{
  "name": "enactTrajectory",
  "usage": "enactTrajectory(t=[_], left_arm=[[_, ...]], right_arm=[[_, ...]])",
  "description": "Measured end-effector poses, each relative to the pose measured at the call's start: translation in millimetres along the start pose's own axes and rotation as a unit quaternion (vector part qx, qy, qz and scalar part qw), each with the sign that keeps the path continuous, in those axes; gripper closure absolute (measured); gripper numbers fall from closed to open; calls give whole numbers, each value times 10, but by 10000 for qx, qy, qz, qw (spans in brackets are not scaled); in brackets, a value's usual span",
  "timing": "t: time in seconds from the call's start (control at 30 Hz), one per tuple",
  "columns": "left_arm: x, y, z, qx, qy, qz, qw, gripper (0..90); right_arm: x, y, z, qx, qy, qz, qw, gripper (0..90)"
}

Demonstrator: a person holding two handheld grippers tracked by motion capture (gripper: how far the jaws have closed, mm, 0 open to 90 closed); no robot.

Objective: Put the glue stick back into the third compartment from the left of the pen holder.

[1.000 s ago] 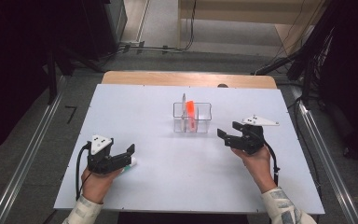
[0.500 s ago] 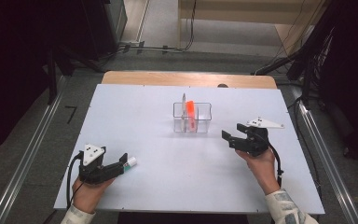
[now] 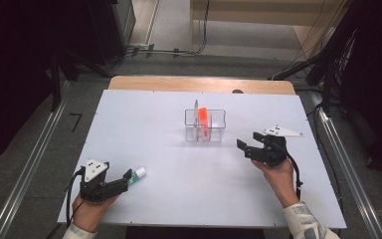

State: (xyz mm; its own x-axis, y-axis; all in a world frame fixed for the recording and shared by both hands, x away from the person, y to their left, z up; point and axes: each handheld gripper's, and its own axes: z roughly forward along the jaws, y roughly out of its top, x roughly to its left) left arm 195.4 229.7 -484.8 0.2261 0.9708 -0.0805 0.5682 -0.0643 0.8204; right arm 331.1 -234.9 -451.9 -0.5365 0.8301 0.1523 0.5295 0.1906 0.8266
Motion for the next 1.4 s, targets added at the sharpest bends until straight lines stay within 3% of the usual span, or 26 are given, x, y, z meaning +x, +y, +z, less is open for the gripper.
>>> enactTrajectory(t=[0.6,1.4], left_arm=[[-18,-51,46,225,-154,130,9995,194],[-95,-167,146,361,-117,428,9984,261]], right_arm=[[-3,-6,9,15,11,1,10000,239],[-1,-7,2,1,19,21,10000,239]])
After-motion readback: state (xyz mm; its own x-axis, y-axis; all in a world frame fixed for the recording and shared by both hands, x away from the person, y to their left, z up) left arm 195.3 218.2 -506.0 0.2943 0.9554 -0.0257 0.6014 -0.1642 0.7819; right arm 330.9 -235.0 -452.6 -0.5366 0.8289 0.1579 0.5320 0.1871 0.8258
